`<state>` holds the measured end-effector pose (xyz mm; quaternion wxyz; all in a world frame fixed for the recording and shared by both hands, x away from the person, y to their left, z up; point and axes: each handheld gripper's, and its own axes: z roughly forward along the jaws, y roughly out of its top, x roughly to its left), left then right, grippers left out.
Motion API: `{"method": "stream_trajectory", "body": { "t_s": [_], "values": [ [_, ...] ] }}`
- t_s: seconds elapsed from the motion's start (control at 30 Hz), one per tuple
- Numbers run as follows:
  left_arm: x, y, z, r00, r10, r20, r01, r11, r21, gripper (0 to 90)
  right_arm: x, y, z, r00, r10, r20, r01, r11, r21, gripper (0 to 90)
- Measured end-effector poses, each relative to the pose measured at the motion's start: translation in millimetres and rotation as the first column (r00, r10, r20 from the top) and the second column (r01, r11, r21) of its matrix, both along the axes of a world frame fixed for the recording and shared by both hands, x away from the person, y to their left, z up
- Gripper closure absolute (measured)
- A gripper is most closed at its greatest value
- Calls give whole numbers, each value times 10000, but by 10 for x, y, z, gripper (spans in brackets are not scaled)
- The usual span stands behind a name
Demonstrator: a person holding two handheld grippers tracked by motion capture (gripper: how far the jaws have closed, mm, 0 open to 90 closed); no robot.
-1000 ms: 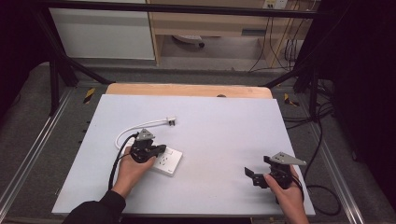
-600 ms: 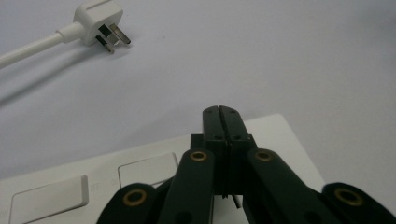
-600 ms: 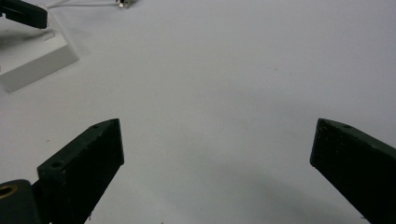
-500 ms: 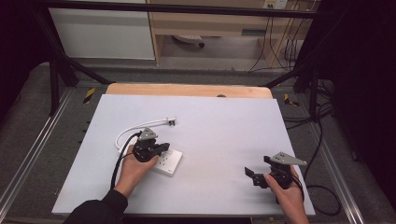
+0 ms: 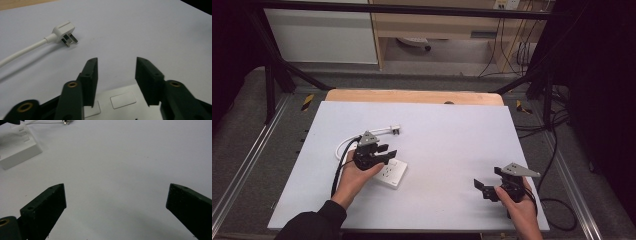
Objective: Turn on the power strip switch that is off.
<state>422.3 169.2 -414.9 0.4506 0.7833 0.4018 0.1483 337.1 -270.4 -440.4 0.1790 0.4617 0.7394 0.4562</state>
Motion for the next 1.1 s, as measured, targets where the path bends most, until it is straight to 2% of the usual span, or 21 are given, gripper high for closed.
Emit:
{"method": "stream_trajectory", "body": {
  "t_s": [0.1,0.43,0.73,0.9,1.1],
  "values": [
    [10,6,8,10000,23,-64,-24,9999,-128,442,-1,1,0,10000,1,-13,-1,10000,3,32],
    [37,-66,42,9997,-231,-95,231,9997,19,300,3,2,-2,10000,14,-3,-14,10000,-2,32],
    [48,-110,73,9995,-141,-282,136,9997,-202,80,0,2,-2,10000,53,-33,-53,10000,20,32],
    [49,-96,83,9995,-75,-305,64,9993,-360,73,2,3,-2,10000,40,-44,-40,10000,29,32],
    [29,-35,137,10000,27,16,-26,9981,-612,73,3,4,-3,10000,52,-41,-52,10000,14,32]
  ]
}}
